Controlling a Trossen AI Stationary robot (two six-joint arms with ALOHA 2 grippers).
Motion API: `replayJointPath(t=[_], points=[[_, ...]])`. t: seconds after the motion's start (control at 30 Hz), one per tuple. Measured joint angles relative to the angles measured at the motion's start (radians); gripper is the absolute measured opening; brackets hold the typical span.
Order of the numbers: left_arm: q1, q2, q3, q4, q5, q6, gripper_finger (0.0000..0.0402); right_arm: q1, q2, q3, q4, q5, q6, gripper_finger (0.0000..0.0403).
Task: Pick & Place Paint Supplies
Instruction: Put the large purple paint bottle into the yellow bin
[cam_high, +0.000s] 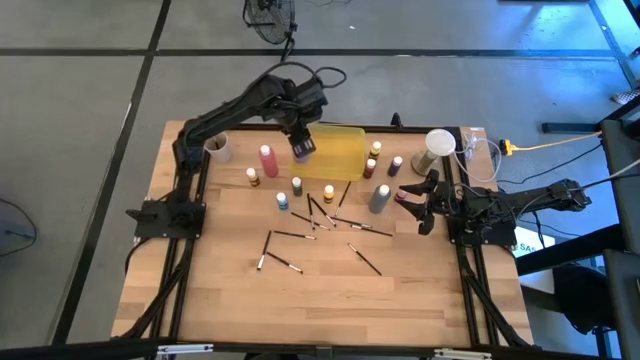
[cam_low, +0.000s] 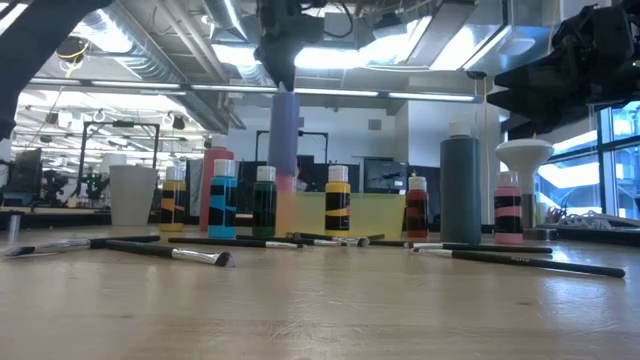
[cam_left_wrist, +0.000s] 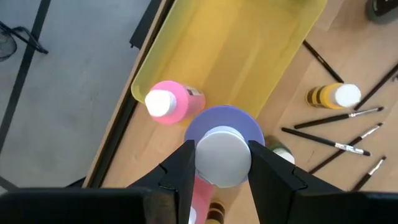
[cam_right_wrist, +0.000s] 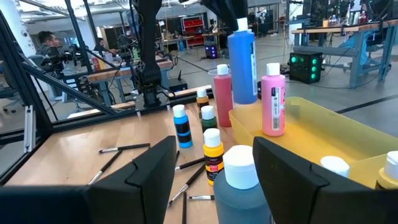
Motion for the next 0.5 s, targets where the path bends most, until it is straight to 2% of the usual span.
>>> replayJointPath(t=[0.5], points=[[0.0,0.058,-0.011,0.02,0.016,0.012,0.0118,0.001,0.0,0.0,-0.006,-0.024,0.006,0.0216]])
